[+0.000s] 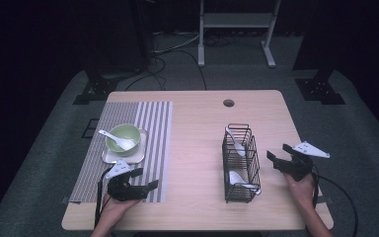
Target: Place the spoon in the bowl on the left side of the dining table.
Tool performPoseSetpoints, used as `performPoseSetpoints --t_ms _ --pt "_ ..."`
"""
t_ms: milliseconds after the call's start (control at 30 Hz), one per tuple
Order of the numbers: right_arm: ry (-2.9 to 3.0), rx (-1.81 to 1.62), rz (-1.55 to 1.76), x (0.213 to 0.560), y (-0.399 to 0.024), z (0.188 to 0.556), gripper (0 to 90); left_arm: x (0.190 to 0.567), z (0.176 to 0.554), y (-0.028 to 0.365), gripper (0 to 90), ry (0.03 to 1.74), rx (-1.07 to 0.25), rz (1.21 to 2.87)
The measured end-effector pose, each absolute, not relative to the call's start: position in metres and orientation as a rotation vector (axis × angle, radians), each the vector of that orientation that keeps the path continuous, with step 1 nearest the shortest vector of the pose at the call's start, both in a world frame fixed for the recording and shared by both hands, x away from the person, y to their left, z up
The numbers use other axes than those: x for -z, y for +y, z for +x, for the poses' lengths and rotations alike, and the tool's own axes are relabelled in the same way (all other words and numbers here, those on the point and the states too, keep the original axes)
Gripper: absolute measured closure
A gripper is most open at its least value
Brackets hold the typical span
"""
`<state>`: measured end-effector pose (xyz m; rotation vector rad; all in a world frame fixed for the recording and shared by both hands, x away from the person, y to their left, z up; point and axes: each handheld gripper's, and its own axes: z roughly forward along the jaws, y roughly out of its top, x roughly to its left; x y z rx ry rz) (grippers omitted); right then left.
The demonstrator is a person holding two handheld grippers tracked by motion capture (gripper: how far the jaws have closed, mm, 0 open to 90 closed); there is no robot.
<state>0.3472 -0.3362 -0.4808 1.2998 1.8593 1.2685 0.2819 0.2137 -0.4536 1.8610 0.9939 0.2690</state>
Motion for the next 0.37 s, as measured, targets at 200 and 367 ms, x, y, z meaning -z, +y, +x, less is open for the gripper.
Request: performPoseSetpoints --t_ms 200,367 --pt "1.863 -1.262 1.295 0.4808 -0.3357 0.3472 21.8 0.4555 0.2820 0.2122 15.0 0.977 -0.265 1.876" --pt "1.862 -1.267 1.299 0.4808 -0.3360 0.3472 21.8 0.4567 0.2834 0.2128 15.0 0.986 -0.256 1.866"
